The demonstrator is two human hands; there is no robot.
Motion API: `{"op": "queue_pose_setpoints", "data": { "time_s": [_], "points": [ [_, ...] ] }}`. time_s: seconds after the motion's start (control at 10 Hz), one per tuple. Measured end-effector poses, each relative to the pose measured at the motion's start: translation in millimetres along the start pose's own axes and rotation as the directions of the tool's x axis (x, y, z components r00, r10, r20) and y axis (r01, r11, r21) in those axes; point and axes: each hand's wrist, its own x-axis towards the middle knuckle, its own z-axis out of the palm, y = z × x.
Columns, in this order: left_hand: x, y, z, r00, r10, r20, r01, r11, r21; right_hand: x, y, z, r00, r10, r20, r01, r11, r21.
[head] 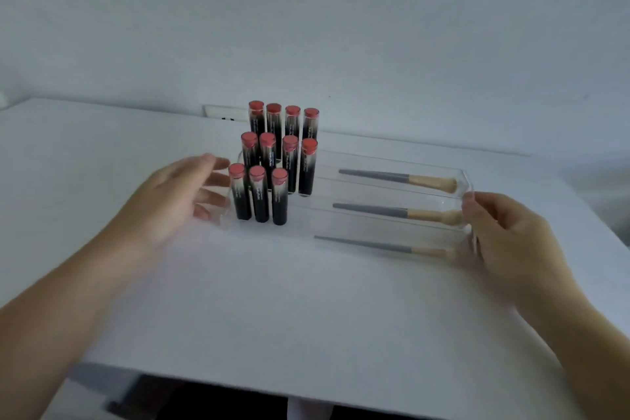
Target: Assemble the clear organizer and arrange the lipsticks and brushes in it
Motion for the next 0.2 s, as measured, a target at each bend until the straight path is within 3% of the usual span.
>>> {"op": "queue_pose_setpoints", "data": {
  "time_s": [0.1,0.2],
  "points": [
    [3,3,15,0.998,0.057,0.000,-0.056,0.995,0.078,1,-1,8,0.999,-0.044,-0.012,0.043,0.998,-0.051],
    [-6,-2,10,0.994,0.009,-0.106,-0.006,0.999,0.034,-6,0,-2,0.999,0.016,-0.033,-0.015,0.999,0.048]
  ]
}}
